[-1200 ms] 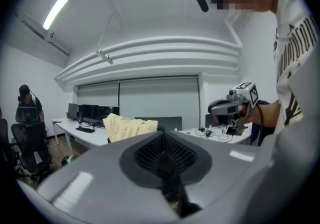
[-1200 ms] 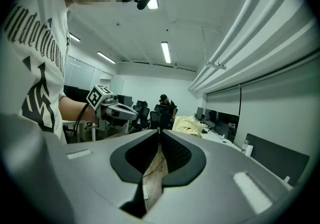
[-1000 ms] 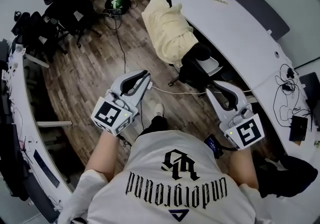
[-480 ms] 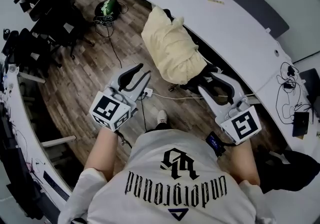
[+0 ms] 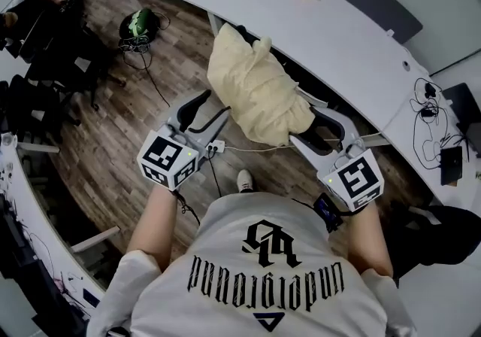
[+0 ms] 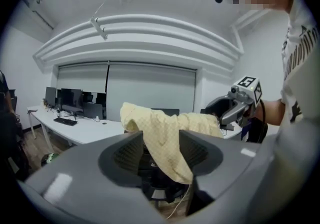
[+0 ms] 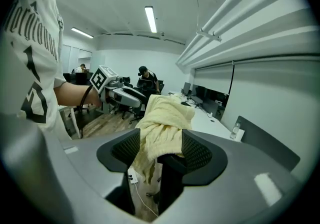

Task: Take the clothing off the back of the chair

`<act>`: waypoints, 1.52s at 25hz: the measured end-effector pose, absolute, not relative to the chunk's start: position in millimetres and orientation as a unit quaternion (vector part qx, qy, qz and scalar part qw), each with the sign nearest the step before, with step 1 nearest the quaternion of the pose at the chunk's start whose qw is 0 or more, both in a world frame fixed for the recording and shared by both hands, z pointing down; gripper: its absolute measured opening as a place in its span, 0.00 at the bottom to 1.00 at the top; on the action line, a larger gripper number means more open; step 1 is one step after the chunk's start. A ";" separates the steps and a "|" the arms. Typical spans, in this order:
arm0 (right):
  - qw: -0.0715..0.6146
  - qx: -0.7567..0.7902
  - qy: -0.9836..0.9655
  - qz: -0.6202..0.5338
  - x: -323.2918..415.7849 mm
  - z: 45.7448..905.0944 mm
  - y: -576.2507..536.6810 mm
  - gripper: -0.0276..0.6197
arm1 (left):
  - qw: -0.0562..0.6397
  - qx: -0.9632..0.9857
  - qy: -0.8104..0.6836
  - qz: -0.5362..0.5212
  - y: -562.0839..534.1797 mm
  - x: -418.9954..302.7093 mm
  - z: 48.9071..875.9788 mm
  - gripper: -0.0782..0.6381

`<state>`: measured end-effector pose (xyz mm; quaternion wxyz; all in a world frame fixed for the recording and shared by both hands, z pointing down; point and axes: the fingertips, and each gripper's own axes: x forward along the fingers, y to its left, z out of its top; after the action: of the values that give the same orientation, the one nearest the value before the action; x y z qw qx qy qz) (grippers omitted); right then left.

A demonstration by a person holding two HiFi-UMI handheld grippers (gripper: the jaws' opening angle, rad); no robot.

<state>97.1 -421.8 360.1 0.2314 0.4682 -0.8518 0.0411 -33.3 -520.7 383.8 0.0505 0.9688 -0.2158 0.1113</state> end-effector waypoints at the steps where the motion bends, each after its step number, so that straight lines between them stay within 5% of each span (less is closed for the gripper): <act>1: 0.232 0.473 -0.849 0.042 98.7 360.8 -424.7 0.40 | 0.053 0.970 -0.210 0.112 -524.5 -30.0 386.0 0.46; 16: 0.275 0.493 -0.824 0.049 106.1 377.3 -434.2 0.40 | 0.067 0.975 -0.175 0.121 -543.7 -2.3 409.3 0.47; 21: 0.268 0.498 -0.824 0.023 103.1 374.2 -433.5 0.32 | 0.053 0.975 -0.187 0.111 -541.5 -6.0 403.9 0.20; 25: 0.258 0.498 -0.828 0.005 104.0 363.7 -423.5 0.16 | 0.033 0.976 -0.186 0.110 -522.4 -3.0 397.7 0.19; 38: 0.243 0.443 -0.863 -0.024 122.6 348.6 -354.0 0.15 | 0.000 0.966 -0.234 0.110 -443.7 10.5 369.0 0.19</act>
<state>122.6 -354.0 348.6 0.2427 0.4434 -0.8625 -0.0237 10.5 -443.7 369.0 0.0001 0.9659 -0.2344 0.1097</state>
